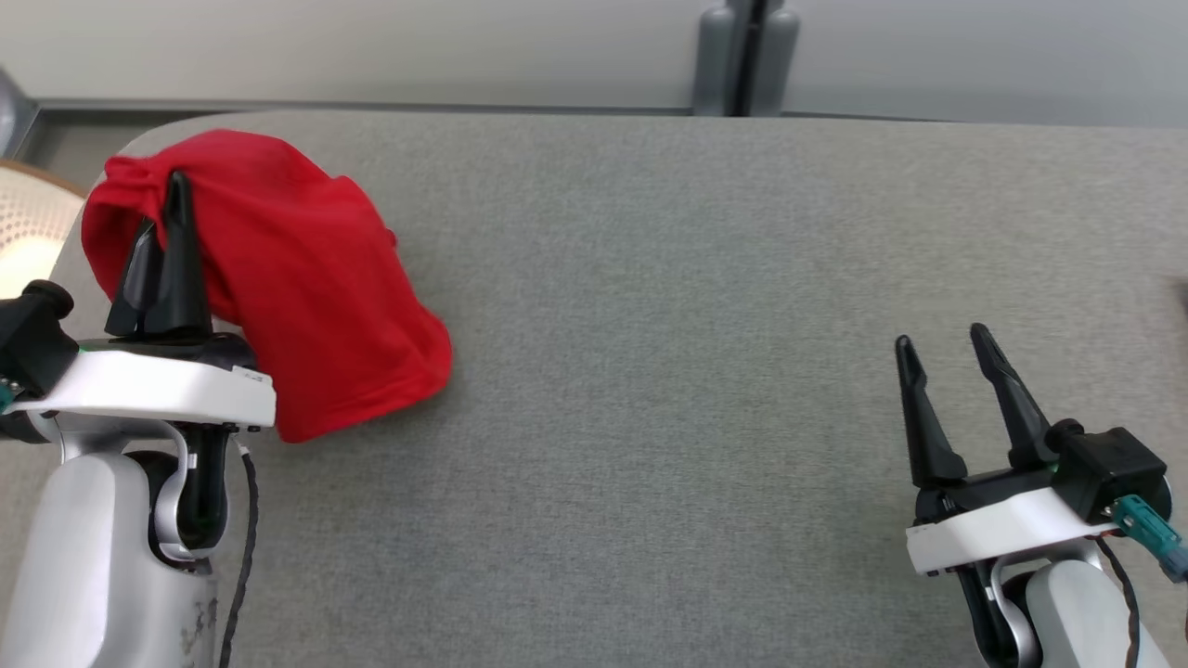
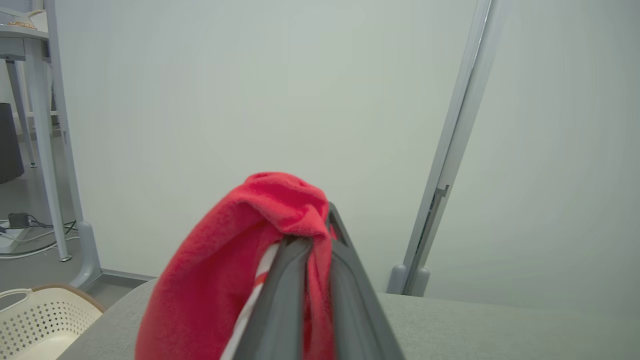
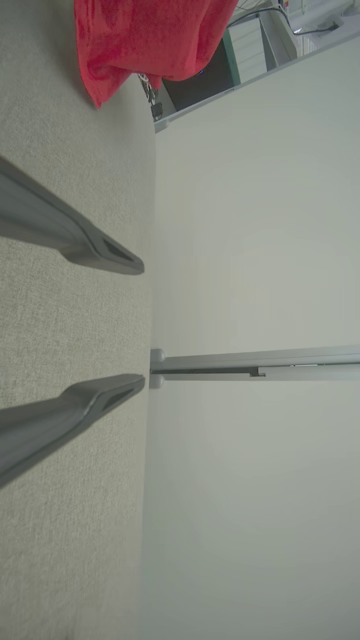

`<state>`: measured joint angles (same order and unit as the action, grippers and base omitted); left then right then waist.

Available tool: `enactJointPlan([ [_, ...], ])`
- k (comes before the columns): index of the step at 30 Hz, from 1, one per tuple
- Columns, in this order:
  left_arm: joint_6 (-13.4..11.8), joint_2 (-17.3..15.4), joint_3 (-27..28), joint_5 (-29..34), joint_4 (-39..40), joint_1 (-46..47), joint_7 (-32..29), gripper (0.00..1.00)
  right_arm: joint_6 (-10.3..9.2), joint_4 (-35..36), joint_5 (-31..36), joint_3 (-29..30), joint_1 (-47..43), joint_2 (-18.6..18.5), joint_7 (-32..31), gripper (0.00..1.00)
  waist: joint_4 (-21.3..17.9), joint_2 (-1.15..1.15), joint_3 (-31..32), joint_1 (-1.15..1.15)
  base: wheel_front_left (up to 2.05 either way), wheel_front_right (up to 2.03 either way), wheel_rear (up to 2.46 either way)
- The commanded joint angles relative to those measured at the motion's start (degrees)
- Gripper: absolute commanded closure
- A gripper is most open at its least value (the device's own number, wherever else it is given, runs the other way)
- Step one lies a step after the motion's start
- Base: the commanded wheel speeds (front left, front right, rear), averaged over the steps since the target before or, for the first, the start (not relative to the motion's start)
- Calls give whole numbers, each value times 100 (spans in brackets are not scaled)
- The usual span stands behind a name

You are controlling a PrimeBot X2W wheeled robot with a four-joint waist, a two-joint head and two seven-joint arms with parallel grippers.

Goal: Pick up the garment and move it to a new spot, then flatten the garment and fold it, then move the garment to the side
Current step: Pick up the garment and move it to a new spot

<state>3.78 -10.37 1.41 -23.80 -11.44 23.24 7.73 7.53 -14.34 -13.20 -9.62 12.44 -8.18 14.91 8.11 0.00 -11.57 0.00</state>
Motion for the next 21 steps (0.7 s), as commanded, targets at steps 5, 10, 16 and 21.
enactJointPlan([
  [5, -400, 248, 73, -85, 1432, -399, -175, 100, -8, 21, -46, 124, -139, 6, 32, 0, -287, 0, 326, 0, 0, 0, 0],
  [10, -536, 203, -401, 229, 2550, -690, -899, 100, -6, 187, -32, 282, -139, 71, 33, 0, -500, 0, 379, 0, 0, 0, 0],
  [16, -419, 3, -1113, 620, 2571, -670, -1848, 100, -6, 288, -31, 276, 23, 157, 25, 0, -903, 0, 179, 0, 0, 0, 0],
  [21, -277, -39, -1628, 965, 2170, -163, -2291, 100, -6, 329, -97, 208, 286, 282, 24, 0, -1410, 0, -224, 0, 0, 0, 0],
])
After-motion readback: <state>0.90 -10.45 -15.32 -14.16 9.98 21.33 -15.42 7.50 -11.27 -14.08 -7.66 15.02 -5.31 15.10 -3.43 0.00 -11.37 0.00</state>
